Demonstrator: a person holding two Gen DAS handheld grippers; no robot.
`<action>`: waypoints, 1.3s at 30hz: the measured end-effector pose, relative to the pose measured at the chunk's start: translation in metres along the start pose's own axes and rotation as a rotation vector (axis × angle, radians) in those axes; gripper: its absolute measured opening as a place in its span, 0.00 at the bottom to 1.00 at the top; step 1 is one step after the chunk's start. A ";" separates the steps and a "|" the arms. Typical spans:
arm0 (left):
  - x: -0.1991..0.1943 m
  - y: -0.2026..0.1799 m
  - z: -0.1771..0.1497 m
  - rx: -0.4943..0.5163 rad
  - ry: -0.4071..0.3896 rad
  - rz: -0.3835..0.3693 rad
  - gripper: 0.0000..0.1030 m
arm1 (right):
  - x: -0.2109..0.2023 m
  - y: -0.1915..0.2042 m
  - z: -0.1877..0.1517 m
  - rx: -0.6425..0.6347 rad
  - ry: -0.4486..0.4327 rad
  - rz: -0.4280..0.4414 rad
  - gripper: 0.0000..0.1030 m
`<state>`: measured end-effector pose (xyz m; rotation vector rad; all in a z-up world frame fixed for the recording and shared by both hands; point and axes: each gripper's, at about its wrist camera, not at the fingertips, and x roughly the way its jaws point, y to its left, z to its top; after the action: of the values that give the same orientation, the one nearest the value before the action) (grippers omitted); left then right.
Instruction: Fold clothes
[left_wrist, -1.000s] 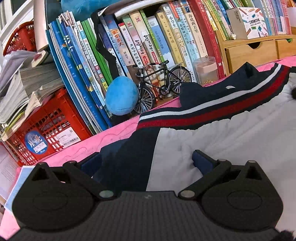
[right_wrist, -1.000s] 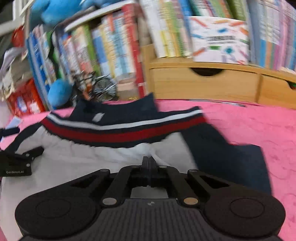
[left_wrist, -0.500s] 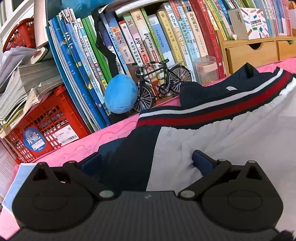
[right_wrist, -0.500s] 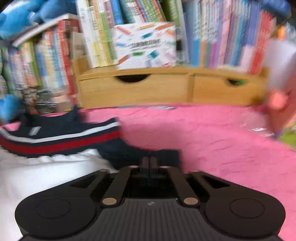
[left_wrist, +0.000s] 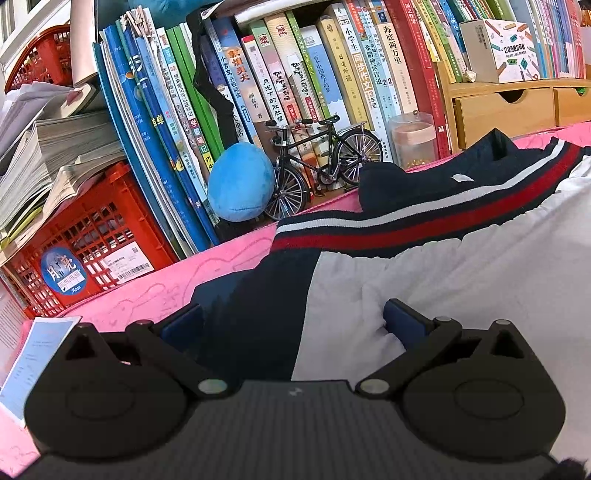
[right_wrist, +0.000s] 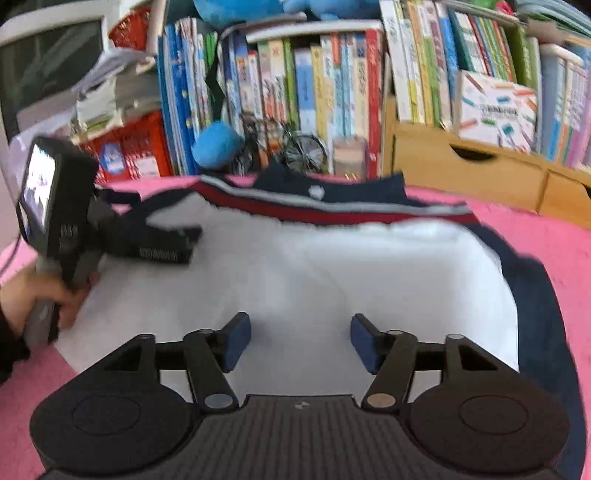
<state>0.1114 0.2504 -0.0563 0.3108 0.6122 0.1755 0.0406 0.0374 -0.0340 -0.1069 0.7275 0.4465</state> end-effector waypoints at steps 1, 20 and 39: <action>0.000 -0.001 0.000 0.006 -0.003 0.005 1.00 | 0.001 0.002 -0.005 -0.006 0.002 -0.025 0.72; 0.007 -0.088 0.043 0.247 -0.051 -0.033 1.00 | 0.006 -0.009 -0.028 0.032 -0.033 -0.008 0.99; 0.066 -0.068 0.072 -0.008 0.067 -0.017 1.00 | 0.001 -0.007 -0.026 0.014 -0.086 -0.011 1.00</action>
<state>0.2122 0.1860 -0.0590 0.2931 0.6800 0.1723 0.0279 0.0249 -0.0542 -0.0778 0.6448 0.4325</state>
